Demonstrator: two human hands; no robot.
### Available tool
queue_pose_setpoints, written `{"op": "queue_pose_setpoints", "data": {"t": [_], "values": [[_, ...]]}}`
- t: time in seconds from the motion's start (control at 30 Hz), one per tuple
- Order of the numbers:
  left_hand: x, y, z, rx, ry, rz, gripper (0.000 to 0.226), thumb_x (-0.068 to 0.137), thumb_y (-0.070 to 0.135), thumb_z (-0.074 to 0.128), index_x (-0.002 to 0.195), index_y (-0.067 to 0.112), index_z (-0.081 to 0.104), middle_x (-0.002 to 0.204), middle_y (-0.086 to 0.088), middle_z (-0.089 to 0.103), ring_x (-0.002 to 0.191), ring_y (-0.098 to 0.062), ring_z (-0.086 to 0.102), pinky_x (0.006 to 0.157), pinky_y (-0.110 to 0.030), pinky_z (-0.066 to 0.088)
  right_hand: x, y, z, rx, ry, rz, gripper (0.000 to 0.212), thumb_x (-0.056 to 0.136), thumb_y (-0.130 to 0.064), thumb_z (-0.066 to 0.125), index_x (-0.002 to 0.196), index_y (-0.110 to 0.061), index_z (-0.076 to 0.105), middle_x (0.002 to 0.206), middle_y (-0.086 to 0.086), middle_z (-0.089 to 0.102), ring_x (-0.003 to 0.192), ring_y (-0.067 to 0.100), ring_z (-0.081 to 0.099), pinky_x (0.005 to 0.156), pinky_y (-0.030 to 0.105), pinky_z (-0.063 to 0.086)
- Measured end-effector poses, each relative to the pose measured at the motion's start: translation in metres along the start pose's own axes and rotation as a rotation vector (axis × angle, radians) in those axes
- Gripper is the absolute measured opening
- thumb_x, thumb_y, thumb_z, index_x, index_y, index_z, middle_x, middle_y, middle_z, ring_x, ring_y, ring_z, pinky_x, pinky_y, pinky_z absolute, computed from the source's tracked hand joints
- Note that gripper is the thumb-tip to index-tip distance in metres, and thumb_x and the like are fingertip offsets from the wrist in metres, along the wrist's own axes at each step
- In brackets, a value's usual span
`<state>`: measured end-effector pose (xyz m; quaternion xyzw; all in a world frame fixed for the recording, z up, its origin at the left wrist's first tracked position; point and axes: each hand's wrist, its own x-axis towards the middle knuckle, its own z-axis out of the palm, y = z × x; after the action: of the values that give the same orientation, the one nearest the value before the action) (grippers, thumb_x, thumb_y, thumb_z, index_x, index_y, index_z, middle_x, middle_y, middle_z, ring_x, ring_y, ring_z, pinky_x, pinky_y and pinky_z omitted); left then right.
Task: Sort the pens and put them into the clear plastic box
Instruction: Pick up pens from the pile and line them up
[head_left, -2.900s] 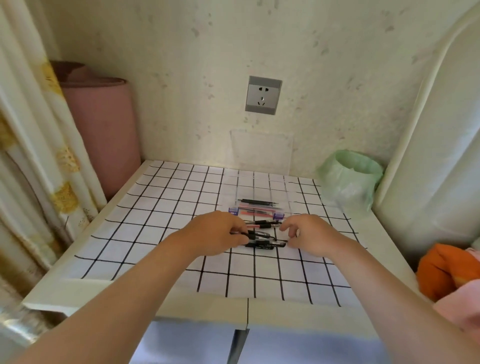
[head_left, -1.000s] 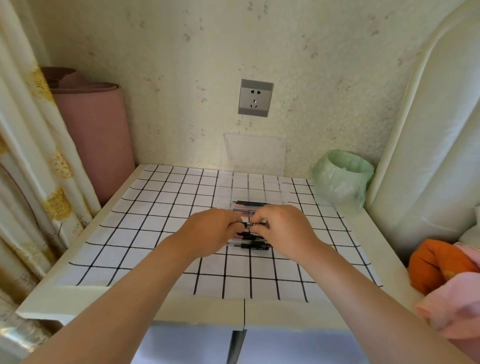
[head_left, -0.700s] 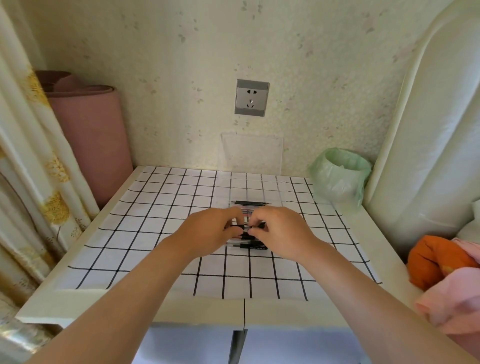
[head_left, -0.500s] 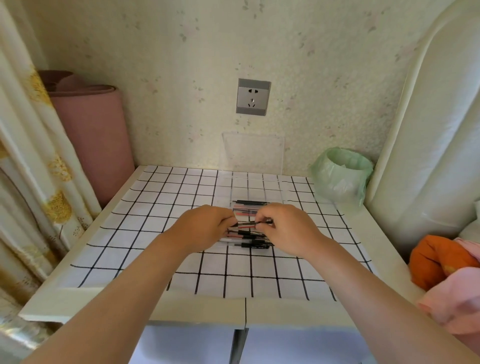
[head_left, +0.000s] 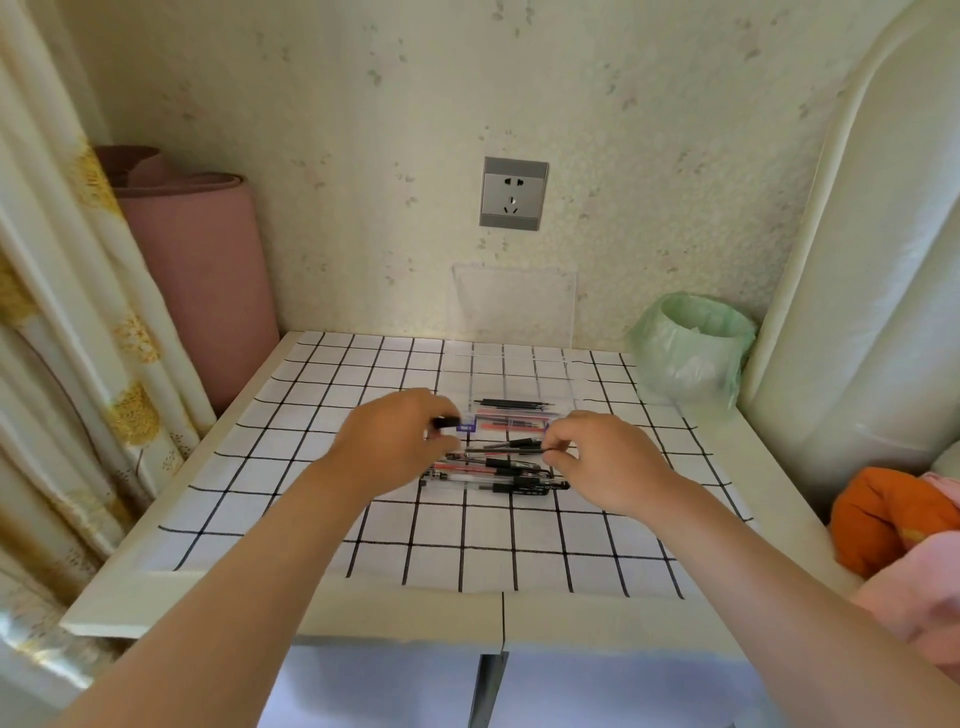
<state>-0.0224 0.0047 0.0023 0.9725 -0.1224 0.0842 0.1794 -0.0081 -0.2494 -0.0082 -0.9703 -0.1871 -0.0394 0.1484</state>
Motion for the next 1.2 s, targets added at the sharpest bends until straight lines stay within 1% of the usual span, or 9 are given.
{"op": "queue_pose_setpoints", "data": {"t": [0.13,0.33,0.53,0.63,0.77,0.87,0.97,1.07,1.2], "values": [[0.001,0.023,0.017,0.015,-0.038,0.17,0.023,0.092,0.04,0.061,0.115,0.035,0.065,0.105,0.015,0.059,0.083,-0.007,0.054,0.07,-0.026,0.044,0.002,-0.013,0.004,0.02,0.038,-0.068,0.01,0.093,-0.034,0.06,0.097,-0.033,0.069,0.094,-0.012,0.061,0.082,0.011,0.055,0.067,0.028,0.041],[0.001,0.021,0.027,0.045,-0.125,0.106,0.014,0.095,0.036,0.057,0.104,0.036,0.067,0.092,0.01,0.066,0.084,-0.012,0.06,0.069,-0.029,0.05,-0.001,-0.013,0.006,0.028,0.007,-0.082,0.012,0.092,-0.038,0.062,0.099,-0.035,0.072,0.095,-0.013,0.064,0.074,0.004,0.05,0.065,0.027,0.04],[-0.004,0.02,0.036,0.009,-0.28,0.035,0.014,0.091,0.028,0.063,0.101,0.028,0.073,0.097,0.007,0.065,0.089,-0.014,0.06,0.077,-0.03,0.051,-0.006,0.016,-0.007,-0.019,0.019,0.039,0.016,0.095,-0.034,0.06,0.102,-0.034,0.074,0.098,-0.01,0.057,0.087,0.012,0.058,0.075,0.033,0.05],[-0.005,0.02,0.043,0.021,-0.31,0.056,0.016,0.09,0.03,0.065,0.103,0.028,0.072,0.098,0.008,0.064,0.09,-0.012,0.058,0.075,-0.026,0.048,-0.014,0.031,-0.005,-0.013,-0.018,0.105,0.015,0.092,-0.032,0.064,0.104,-0.033,0.073,0.096,-0.011,0.06,0.09,0.011,0.059,0.076,0.03,0.049],[-0.002,0.021,0.043,0.077,-0.312,0.074,0.017,0.09,0.031,0.063,0.106,0.031,0.069,0.102,0.009,0.064,0.093,-0.013,0.058,0.078,-0.028,0.049,-0.024,0.035,0.002,0.066,-0.092,0.146,0.007,0.085,-0.034,0.071,0.093,-0.035,0.07,0.087,-0.016,0.065,0.082,0.002,0.059,0.067,0.02,0.042],[-0.003,0.026,0.043,0.042,-0.275,0.098,0.03,0.088,0.029,0.067,0.116,0.038,0.061,0.11,0.014,0.059,0.097,-0.011,0.058,0.08,-0.027,0.048,-0.027,0.033,0.007,0.035,-0.089,0.131,0.005,0.083,-0.035,0.073,0.084,-0.034,0.068,0.084,-0.017,0.064,0.079,0.0,0.059,0.064,0.018,0.04],[-0.003,0.031,0.05,-0.009,-0.232,0.173,0.037,0.088,0.028,0.067,0.121,0.043,0.057,0.11,0.015,0.053,0.096,-0.009,0.057,0.074,-0.023,0.045,-0.026,0.032,0.012,-0.001,-0.096,0.114,0.005,0.084,-0.035,0.073,0.086,-0.033,0.069,0.089,-0.015,0.061,0.083,0.004,0.059,0.068,0.022,0.043],[-0.002,0.033,0.057,-0.038,-0.201,0.177,0.044,0.087,0.028,0.069,0.126,0.042,0.052,0.113,0.016,0.052,0.097,-0.008,0.058,0.077,-0.026,0.051,-0.024,0.03,0.014,-0.016,-0.114,0.111,0.004,0.086,-0.034,0.071,0.09,-0.033,0.071,0.092,-0.014,0.06,0.087,0.006,0.06,0.074,0.024,0.047],[0.0,0.032,0.06,-0.002,-0.183,0.16,0.032,0.088,0.035,0.066,0.118,0.042,0.059,0.107,0.014,0.052,0.092,-0.01,0.058,0.074,-0.027,0.048,-0.021,0.028,0.015,-0.044,-0.142,0.115,0.011,0.088,-0.031,0.067,0.098,-0.033,0.07,0.094,-0.016,0.059,0.087,0.006,0.058,0.073,0.025,0.045]]}}
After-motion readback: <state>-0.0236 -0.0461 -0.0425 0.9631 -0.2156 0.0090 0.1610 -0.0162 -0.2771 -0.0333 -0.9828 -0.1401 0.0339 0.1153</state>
